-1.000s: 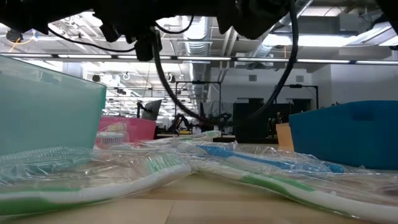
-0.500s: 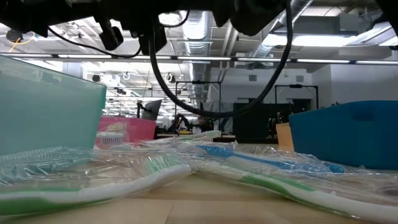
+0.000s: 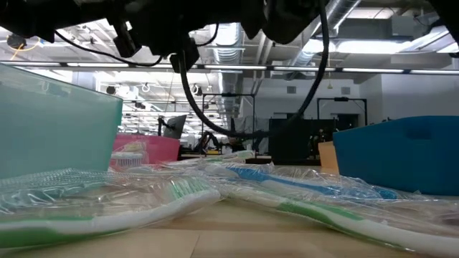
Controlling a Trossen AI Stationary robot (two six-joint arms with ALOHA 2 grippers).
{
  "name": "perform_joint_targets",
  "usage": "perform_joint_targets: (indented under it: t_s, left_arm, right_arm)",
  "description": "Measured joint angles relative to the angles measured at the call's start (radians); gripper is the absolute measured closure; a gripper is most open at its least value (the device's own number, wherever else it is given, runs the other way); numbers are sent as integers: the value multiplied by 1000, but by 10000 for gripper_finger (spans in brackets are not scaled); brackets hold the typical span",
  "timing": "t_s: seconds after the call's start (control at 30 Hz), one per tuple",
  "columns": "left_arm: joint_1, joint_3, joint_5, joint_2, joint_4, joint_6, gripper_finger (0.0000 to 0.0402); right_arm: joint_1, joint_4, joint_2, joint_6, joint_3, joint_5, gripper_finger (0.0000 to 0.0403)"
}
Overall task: Pick & Place Toothbrushes
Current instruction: Put the orange toothbrush into the orange bin
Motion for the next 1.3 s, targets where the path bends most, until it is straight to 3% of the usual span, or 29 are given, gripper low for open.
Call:
perform_joint_targets:
  t_s: [0.4, 0.67, 1.03, 1.13, 1.3]
  left_arm:
    - [1, 0, 0, 0, 5, 5, 386]
    - [1, 0, -4, 0, 3, 6, 386]
    - [2, 0, -16, 1, -4, 14, 386]
    - [2, 0, -18, 1, -3, 14, 382]
    - [2, 0, -18, 1, 1, 11, 338]
  right_arm:
    - [6, 19, 0, 49, 0, 6, 139]
    - [14, 18, 0, 33, 0, 8, 216]
    - [20, 24, 0, 57, 1, 48, 375]
    - [25, 22, 0, 59, 1, 62, 382]
    - [24, 17, 0, 58, 0, 79, 368]
